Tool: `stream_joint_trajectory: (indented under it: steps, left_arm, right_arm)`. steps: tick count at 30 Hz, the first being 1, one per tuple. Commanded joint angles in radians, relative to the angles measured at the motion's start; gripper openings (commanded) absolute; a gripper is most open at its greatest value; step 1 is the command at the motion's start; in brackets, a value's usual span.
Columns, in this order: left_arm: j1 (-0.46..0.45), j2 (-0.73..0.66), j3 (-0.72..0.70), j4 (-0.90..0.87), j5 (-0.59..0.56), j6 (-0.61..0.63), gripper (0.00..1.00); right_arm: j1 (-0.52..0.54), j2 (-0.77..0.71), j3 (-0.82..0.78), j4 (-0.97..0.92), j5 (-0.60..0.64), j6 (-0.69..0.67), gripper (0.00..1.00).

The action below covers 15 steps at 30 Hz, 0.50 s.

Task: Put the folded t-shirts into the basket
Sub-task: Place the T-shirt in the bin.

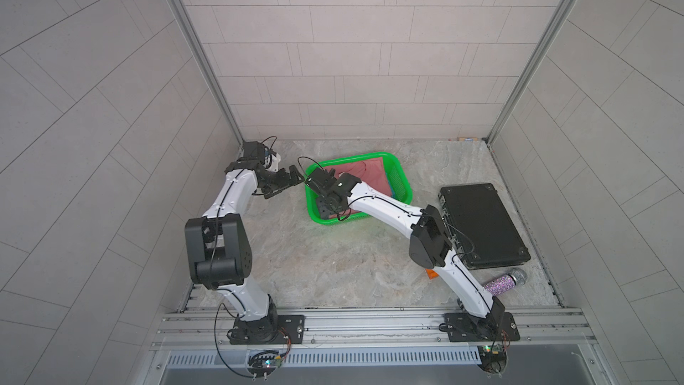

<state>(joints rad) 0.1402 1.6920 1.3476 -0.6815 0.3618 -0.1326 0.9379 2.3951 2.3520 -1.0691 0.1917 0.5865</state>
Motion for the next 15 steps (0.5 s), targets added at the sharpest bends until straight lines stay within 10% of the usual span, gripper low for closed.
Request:
stream_joint_trajectory:
  steps: [1,15]
  left_arm:
    - [0.009,-0.015,0.030,-0.006,0.020,0.042,1.00]
    - [0.008,-0.158,-0.130,0.153,-0.155,0.183,1.00]
  right_arm:
    - [-0.018,-0.179,0.003,0.003,0.026,-0.016,0.66]
    - [-0.225,-0.825,-0.701,0.328,0.165,-0.169,1.00]
